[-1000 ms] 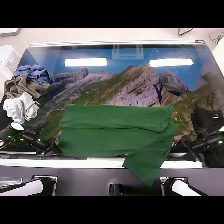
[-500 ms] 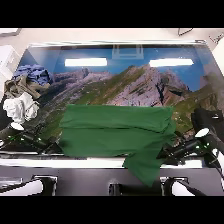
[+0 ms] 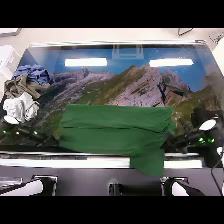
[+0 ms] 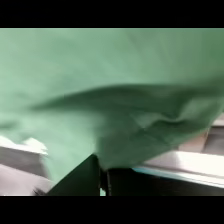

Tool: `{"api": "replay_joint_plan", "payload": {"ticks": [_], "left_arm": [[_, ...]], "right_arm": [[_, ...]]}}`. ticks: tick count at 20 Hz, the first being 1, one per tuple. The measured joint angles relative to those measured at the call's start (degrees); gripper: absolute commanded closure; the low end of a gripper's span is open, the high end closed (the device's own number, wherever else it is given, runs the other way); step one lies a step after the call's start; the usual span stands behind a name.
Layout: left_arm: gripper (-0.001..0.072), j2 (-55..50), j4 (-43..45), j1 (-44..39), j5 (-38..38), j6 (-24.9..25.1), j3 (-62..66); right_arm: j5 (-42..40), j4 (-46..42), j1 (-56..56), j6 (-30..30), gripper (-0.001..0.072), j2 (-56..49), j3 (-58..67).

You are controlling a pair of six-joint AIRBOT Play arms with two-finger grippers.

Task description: Fold the clothes and pants, and hang the long-sleeved shirts on hangers.

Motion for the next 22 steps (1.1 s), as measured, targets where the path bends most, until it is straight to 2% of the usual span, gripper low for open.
{"api": "replay_joint_plan", "payload": {"ticks": [4,9,13,17,18,19,20,21,22], "left_arm": [[0.0687,-2.2,-2.3,-3.0,0.0,-2.3,10.6],[0.0685,-13.1,-3.4,-8.2,1.6,-6.8,28.8],[0.0685,-23.1,-3.6,-10.4,1.5,-10.8,41.4],[0.0680,-29.9,-4.6,-11.3,1.6,-12.9,46.9],[0.0630,-31.1,-4.8,-11.4,1.6,-13.1,47.5],[0.0487,-32.2,-5.0,-11.5,1.6,-13.5,47.9],[0.0290,-32.9,-5.0,-11.6,1.5,-13.6,48.2],[0.0127,-33.3,-5.2,-11.6,1.4,-13.9,48.6],[0.0034,-33.6,-5.3,-11.6,0.9,-13.9,49.2]], "right_arm": [[0.5,1.7,0.1,2.3,0.0676,-3.3,13.7],[-3.8,4.6,0.2,4.2,0.0674,-14.2,27.0],[-10.8,10.1,0.2,4.7,0.0672,-22.3,31.8],[-16.2,17.2,0.2,3.4,0.0671,-29.3,33.3],[-16.5,18.3,0.2,3.3,0.0670,-30.5,33.4],[-16.9,19.2,0.2,3.0,0.0652,-31.5,33.5],[-16.9,19.9,0.1,2.9,0.0564,-32.1,33.7],[-16.8,20.6,0.1,2.8,0.0391,-32.6,34.1],[-16.2,21.0,0.1,2.7,0.0200,-32.9,34.8]]}}
